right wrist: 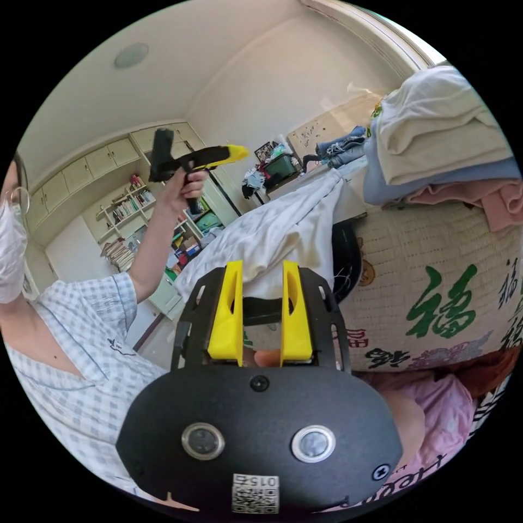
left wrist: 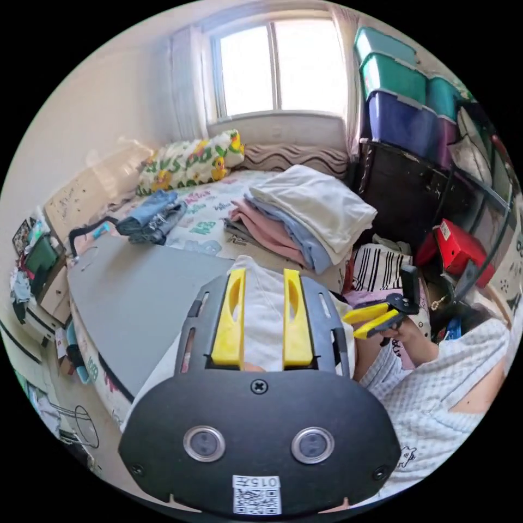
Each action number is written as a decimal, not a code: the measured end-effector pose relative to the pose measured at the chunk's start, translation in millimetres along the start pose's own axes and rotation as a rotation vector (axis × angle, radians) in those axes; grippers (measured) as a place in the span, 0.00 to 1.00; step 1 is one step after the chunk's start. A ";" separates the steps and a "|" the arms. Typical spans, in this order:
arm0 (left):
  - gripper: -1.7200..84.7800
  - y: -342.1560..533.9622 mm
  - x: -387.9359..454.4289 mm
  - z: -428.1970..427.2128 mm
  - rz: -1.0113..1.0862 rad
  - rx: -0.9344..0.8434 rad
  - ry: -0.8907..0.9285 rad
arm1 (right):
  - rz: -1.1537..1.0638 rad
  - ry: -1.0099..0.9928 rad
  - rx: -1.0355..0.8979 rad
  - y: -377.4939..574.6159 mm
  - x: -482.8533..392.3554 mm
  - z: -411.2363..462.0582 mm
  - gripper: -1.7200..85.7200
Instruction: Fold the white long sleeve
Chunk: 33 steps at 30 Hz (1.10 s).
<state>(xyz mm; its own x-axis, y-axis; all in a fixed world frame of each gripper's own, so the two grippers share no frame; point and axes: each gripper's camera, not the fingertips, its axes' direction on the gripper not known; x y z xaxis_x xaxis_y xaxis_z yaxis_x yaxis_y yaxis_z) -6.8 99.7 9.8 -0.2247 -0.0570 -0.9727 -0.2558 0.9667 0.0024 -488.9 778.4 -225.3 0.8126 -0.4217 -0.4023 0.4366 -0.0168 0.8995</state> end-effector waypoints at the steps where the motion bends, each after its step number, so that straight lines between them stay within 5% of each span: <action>1: 0.14 -16.4 -4.5 20.0 -0.022 -0.030 -0.008 | 0.019 -0.013 -0.007 -4.5 6.9 1.1 0.14; 9: 0.12 -136.6 -18.6 213.6 -0.098 -0.358 -0.111 | 0.025 -0.019 -0.062 -31.0 32.2 -5.2 0.13; 33: 0.04 -206.6 -58.4 169.4 -0.144 -0.209 -0.093 | -0.010 -0.091 0.025 -65.5 77.3 -42.0 0.03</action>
<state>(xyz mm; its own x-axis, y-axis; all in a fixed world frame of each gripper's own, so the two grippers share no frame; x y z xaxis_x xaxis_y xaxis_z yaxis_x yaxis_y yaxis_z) 218.4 -54.4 26.8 -0.0873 -0.1575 -0.9837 -0.4696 0.8773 -0.0988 -438.4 785.0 -322.5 0.7693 -0.5020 -0.3951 0.4339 -0.0434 0.8999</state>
